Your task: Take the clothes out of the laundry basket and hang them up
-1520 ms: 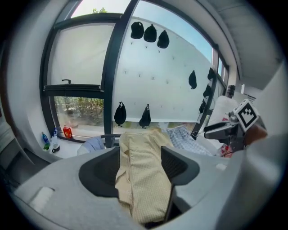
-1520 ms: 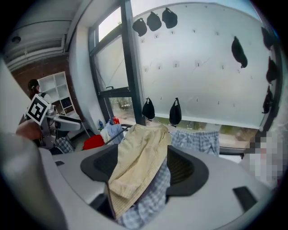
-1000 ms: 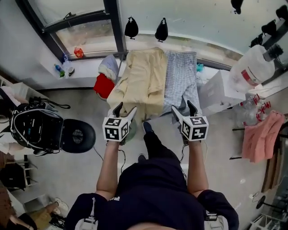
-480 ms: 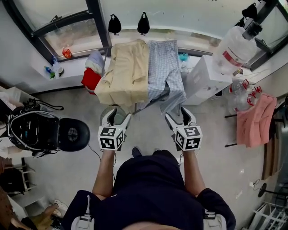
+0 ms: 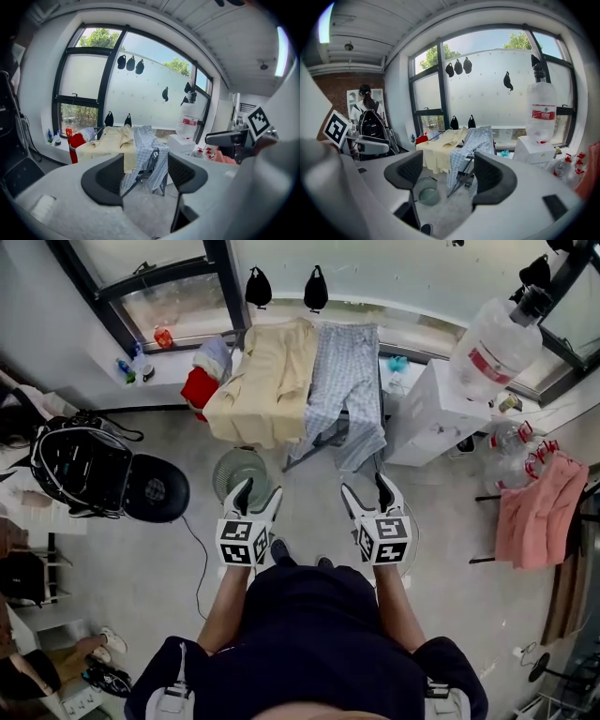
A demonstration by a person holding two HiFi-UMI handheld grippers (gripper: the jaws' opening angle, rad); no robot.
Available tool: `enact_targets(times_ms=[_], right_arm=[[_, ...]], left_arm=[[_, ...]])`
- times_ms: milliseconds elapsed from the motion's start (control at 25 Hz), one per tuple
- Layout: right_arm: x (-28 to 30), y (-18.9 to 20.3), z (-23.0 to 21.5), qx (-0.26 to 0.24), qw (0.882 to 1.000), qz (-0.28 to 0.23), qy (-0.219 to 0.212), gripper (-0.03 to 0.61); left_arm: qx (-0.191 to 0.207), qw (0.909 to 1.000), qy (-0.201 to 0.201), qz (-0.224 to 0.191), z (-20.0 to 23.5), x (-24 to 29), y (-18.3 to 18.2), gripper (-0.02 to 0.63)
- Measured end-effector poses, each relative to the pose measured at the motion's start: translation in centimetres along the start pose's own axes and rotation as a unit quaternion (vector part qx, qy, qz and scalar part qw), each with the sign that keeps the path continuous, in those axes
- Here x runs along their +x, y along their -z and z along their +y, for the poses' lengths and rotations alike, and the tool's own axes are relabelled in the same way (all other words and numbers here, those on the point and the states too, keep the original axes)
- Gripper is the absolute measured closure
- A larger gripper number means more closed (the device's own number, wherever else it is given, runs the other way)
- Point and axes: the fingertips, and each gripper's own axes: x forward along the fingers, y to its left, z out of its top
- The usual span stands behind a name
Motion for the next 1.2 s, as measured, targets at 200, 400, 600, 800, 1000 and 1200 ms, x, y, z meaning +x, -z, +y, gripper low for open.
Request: enact_targets(times_ms=[200,400,600,800,1000,1200], right_arm=[[-2.1,0.8,0.2,-0.046,0.999,-0.007,-0.008,0.238],[-3.0,2.5,0.9,-0.018,0.999,0.000,-0.039,0.238],[-3.8,2.8,1.4,-0.014,0.999,-0.001,-0.050,0.238],[-4.5,2.9,1.9,-0.026,0.998,-0.007,-0.051,0.239],[-4.9,2.7,1.9,-0.028,0.998,-0.013,-0.050,0.239],[-5.0,2.5,1.9,-0.027,0.998,-0.016,-0.049,0.241]], left_arm=[[-0.006,0.9998,-0.014,-0.011,-2.4,-1.9,0.6,0.333],[0.010,0.9991,-0.040,-0.014,-3.5,-3.3,1.4,0.333],[0.011,0.9987,-0.044,-0.023,-4.2,-4.4,1.1,0.334],[0.015,0.9977,-0.054,-0.038,-4.2,-5.8,1.1,0.540],[0.025,0.9976,-0.043,-0.049,-5.0,-6.0,0.9,0.590],[0.030,0.9976,-0.042,-0.047,-5.0,-6.0,0.9,0.589]])
